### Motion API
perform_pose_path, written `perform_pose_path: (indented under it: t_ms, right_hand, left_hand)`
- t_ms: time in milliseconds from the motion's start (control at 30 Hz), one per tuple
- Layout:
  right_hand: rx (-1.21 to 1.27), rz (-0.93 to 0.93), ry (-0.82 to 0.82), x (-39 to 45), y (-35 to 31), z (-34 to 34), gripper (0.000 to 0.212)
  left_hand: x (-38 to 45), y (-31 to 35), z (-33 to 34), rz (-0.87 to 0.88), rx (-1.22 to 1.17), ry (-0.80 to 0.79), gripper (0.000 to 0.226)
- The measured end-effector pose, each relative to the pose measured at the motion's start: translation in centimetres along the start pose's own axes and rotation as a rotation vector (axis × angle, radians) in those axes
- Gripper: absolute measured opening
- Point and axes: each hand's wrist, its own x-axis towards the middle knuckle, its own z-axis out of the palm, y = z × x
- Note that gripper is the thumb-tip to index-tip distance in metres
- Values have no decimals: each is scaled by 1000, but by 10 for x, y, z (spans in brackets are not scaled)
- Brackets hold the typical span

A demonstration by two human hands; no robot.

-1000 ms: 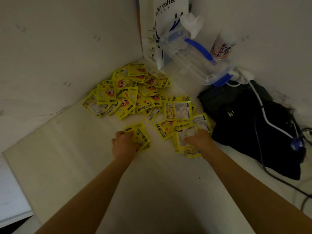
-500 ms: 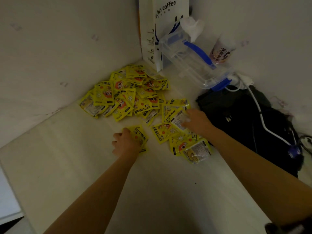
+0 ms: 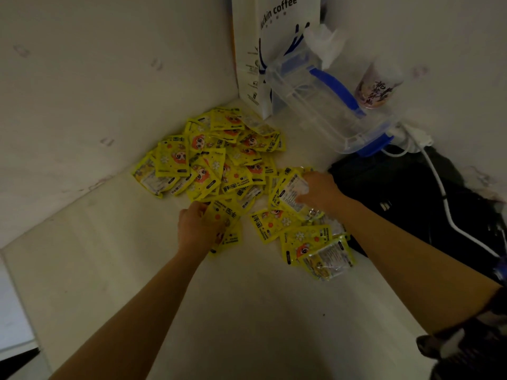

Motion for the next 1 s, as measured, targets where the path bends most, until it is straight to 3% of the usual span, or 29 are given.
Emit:
perform_pose_path:
  t_ms: [367, 533, 700, 1000]
  right_hand:
    - [-175, -59, 70, 6, 3, 10, 54]
    - [-33, -126, -134, 11, 3, 1, 76]
    - [-40, -86, -239, 14, 0, -3, 75]
    - [266, -49, -61, -21, 5, -7, 75]
  left_hand:
    - [20, 14, -21, -70, -320, -2, 42]
    - [25, 13, -18, -119, -388, 24, 41]
    - [25, 13, -12, -157, -450, 33, 47]
    - [8, 17, -9, -228, -532, -21, 45]
